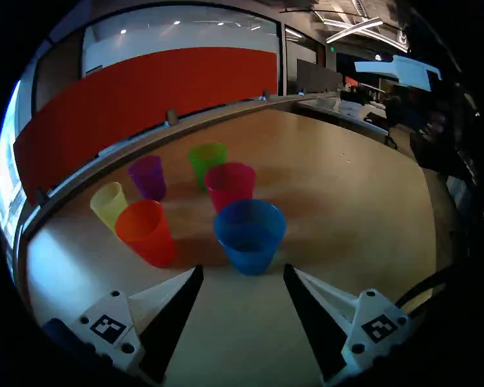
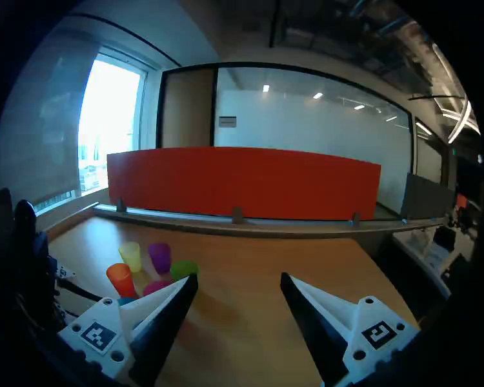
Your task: Pour water
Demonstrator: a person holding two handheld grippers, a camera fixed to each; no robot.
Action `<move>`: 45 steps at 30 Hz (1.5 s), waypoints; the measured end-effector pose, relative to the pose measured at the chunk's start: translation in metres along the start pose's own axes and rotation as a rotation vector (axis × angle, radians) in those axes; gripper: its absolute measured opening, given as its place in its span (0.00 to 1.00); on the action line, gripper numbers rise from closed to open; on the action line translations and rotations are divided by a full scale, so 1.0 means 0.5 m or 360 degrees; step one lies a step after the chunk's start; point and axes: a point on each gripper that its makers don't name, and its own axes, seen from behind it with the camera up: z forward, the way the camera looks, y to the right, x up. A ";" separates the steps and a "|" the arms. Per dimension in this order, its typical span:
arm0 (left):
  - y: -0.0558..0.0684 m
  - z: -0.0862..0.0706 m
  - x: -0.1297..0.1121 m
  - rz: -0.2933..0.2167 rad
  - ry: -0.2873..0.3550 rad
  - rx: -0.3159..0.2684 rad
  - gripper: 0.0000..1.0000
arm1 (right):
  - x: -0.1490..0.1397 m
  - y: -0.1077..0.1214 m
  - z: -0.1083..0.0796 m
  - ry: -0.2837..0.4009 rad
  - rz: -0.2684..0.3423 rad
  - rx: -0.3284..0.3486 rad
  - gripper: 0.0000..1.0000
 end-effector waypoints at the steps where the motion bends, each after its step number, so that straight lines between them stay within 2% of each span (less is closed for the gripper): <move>1: 0.002 0.005 0.000 0.0001 -0.0007 -0.0010 0.92 | -0.001 0.002 0.001 -0.0001 -0.0001 -0.0001 1.00; 8: 0.001 0.039 0.006 0.0008 -0.0034 -0.0036 0.92 | -0.006 0.008 0.010 -0.0012 -0.0012 -0.0002 1.00; 20: -0.001 0.084 0.002 0.0077 -0.0069 -0.0048 0.92 | -0.020 0.022 0.025 -0.0027 -0.0002 -0.0007 1.00; 36: -0.001 0.114 0.028 0.0065 -0.0029 -0.0044 0.92 | -0.029 0.031 0.025 -0.0044 -0.0002 -0.0013 1.00; 45: 0.004 0.113 0.040 0.0036 -0.0006 -0.0046 0.92 | -0.031 0.037 0.026 -0.0048 -0.0005 -0.0019 1.00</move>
